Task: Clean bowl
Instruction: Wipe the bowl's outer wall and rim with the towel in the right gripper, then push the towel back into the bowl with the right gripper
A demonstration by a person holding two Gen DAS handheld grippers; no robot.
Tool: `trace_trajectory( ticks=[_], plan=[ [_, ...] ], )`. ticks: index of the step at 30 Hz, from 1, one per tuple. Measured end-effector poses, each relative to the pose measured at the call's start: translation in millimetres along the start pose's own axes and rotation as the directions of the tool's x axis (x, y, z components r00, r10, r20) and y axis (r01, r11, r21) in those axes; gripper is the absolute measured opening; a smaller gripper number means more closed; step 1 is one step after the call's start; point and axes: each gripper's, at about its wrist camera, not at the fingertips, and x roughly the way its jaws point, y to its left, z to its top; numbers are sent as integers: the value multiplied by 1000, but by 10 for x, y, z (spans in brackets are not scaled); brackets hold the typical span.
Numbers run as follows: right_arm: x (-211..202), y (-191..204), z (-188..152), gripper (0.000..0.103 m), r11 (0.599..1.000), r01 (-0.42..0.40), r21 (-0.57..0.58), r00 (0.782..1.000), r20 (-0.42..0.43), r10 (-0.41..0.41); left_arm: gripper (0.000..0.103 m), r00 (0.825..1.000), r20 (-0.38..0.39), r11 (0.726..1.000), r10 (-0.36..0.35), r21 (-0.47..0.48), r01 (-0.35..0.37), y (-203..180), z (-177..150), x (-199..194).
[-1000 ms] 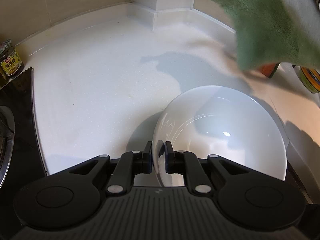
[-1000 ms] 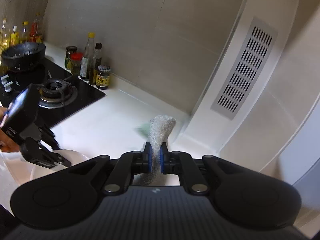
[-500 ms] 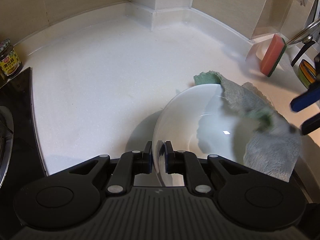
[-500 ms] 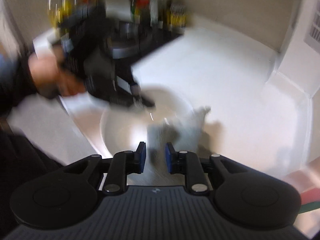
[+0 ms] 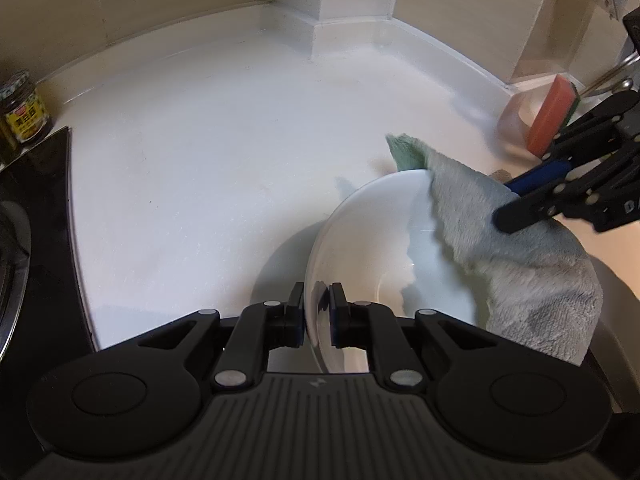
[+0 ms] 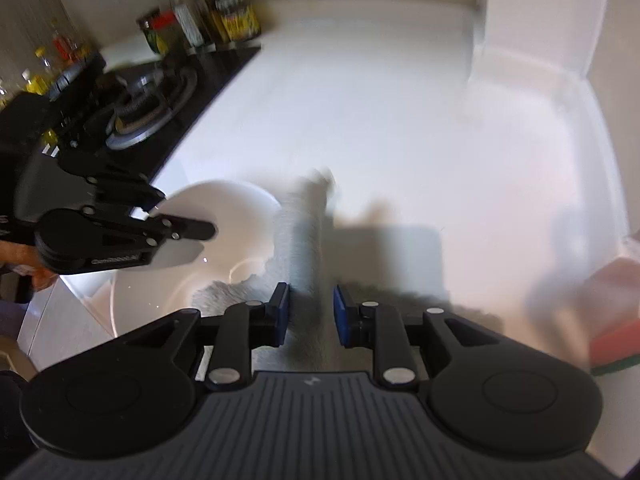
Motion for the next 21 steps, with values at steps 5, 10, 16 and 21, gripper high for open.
trace_trajectory(
  ticks=[5,10,16,21],
  plan=[
    [241,193,54,20,989,32,-141,995,-86,-44,11,1000,-2,1000,28,3,-28,-61,-17,8],
    [374,330,171,15,955,40,-295,985,-147,-86,10,1000,-17,997,6,76,-5,-70,3,15],
    [469,567,436,16,849,65,-524,981,-121,-150,13,999,-34,982,15,190,-8,-151,49,44],
    [544,808,535,19,732,32,-680,987,-95,-132,13,999,-44,975,-6,220,16,-138,107,74]
  ],
)
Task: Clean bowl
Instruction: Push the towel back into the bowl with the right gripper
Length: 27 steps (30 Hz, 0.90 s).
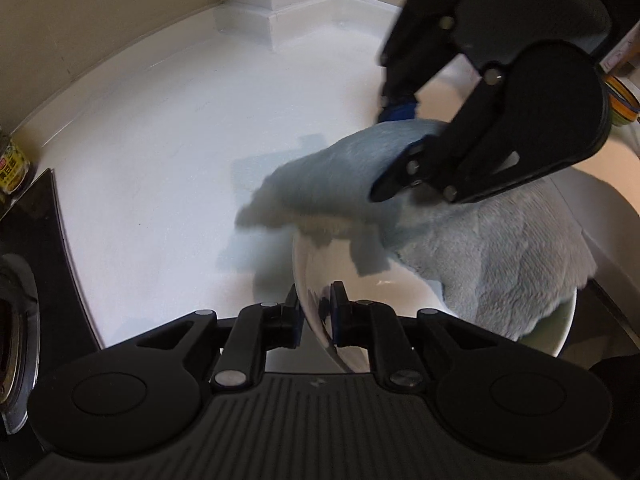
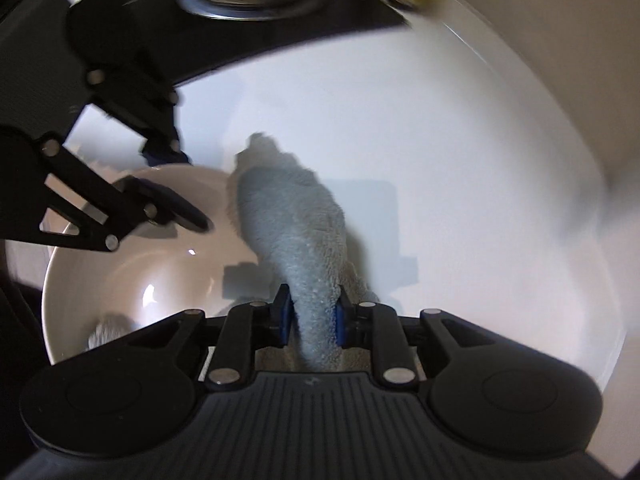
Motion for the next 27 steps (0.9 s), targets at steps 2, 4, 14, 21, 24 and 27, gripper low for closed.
trace_trajectory(
  ticks=[2,4,14,21,24,27],
  plan=[
    [-3,-34,-8,18,999,-18,32,1000,5,18,12,1000,5,1000,-13,-25,13,47,14,8],
    [-11,-83,-66,17,994,-35,100,999,13,34,11,999,20,996,-28,-85,29,113,21,21],
    [-149,-72,-710,16,877,-147,457,989,37,147,18,997,47,982,-54,-177,61,163,134,104],
    [-98,-90,-844,13,832,-144,536,989,64,130,19,1000,-8,984,-28,-177,26,40,51,93],
    [-60,-84,-755,14,872,-141,469,989,20,150,21,999,-14,994,-32,-109,30,-14,17,58],
    [-32,-66,-569,16,943,-114,314,988,-61,139,22,999,-31,1000,5,-20,-6,-57,130,71]
  ],
)
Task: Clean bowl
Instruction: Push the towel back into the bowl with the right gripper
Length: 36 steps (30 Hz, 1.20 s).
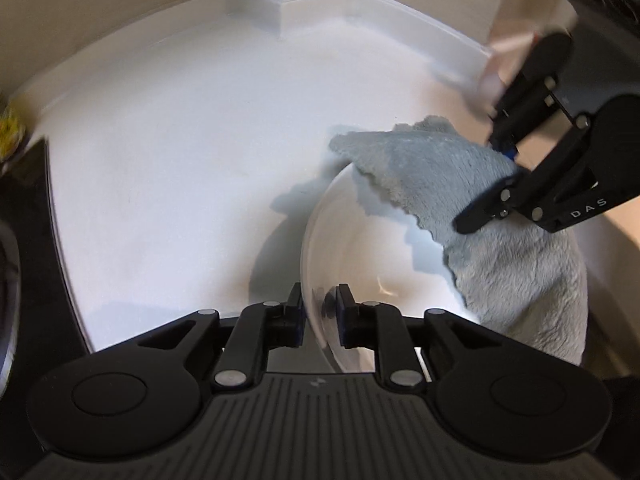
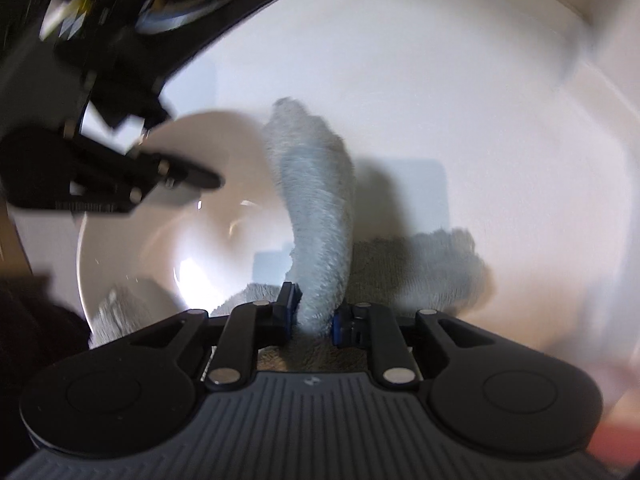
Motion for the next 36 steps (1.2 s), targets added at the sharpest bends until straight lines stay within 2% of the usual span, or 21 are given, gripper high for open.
trace_trajectory(
  ticks=[2,4,10,14,17,20,23,26,30,36],
  plan=[
    [19,25,125,16,997,17,-72,1000,-3,-17,22,1000,1,998,22,60,-22,1,101,35],
    [26,4,214,16,993,14,-115,1000,15,-12,22,1000,-8,997,10,82,-9,44,175,72],
    [7,-21,180,18,984,-66,-167,998,-17,64,23,991,-55,987,-118,103,123,187,399,187],
    [39,-61,272,15,986,-41,-161,999,13,43,21,990,-96,985,-100,131,112,112,500,240],
    [59,-131,328,12,998,-25,-65,996,79,30,20,991,-99,991,-94,86,102,100,508,241],
    [50,-247,206,11,989,-39,142,990,142,19,18,994,-65,996,-87,-4,86,121,445,215],
    [58,-244,-32,11,937,-67,342,986,165,10,20,998,-35,997,-48,-70,45,82,376,181],
    [32,-252,-237,15,883,-137,448,980,191,56,24,999,-13,995,-31,-97,30,27,350,177],
    [111,-294,-278,14,883,-165,440,977,196,84,23,998,-39,998,-55,-12,54,11,394,178],
    [191,-50,-95,14,959,-69,274,988,150,28,23,990,-74,984,-116,128,125,145,516,196]
  ],
)
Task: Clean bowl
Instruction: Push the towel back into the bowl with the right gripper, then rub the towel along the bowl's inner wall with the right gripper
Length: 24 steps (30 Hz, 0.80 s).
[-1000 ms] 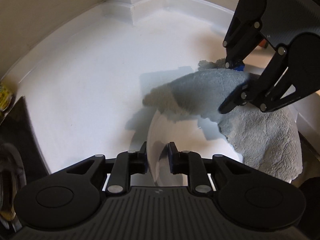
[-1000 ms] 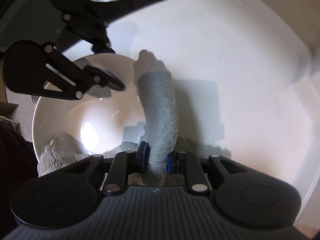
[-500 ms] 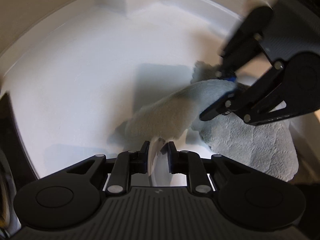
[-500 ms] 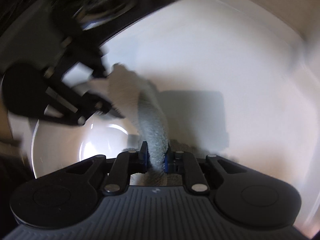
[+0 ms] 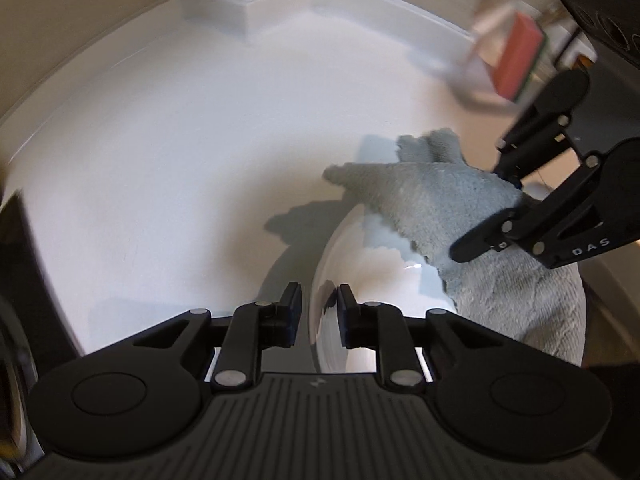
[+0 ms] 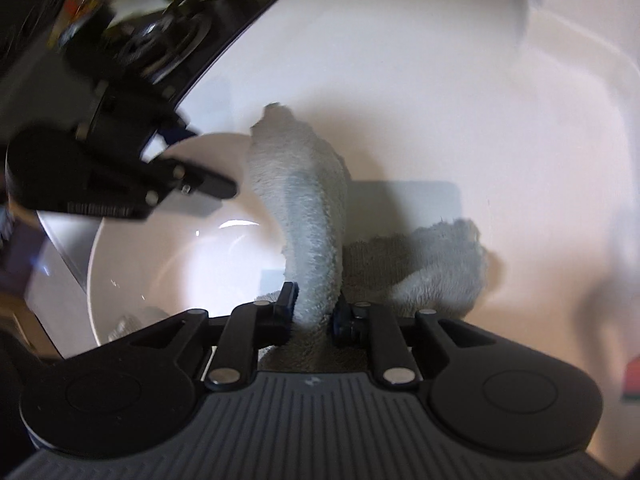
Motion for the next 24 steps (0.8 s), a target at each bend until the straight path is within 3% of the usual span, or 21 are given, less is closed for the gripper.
trace_trajectory(
  ticks=[4,7,10,14,19,22,24],
  plan=[
    [-2,76,114,14,983,47,-177,998,-27,-53,21,1000,-13,997,-15,70,16,3,152,43],
    [30,99,288,14,957,27,-290,999,-29,-37,18,999,-32,997,-37,71,39,60,234,65],
    [51,82,527,12,946,26,-323,1000,11,-24,15,998,-61,998,-13,68,17,118,206,5],
    [96,4,666,16,982,15,-190,999,51,-6,14,999,-38,999,20,-42,-21,205,106,-57],
    [120,-71,377,12,999,39,6,999,11,-39,15,996,7,983,91,-162,-89,183,-86,-124],
    [105,-68,192,16,991,-30,128,1000,11,29,17,995,25,976,96,-198,-89,127,-182,-152],
    [117,-67,119,17,990,-52,133,999,6,52,16,997,22,981,71,-182,-66,99,-205,-167]
  ],
)
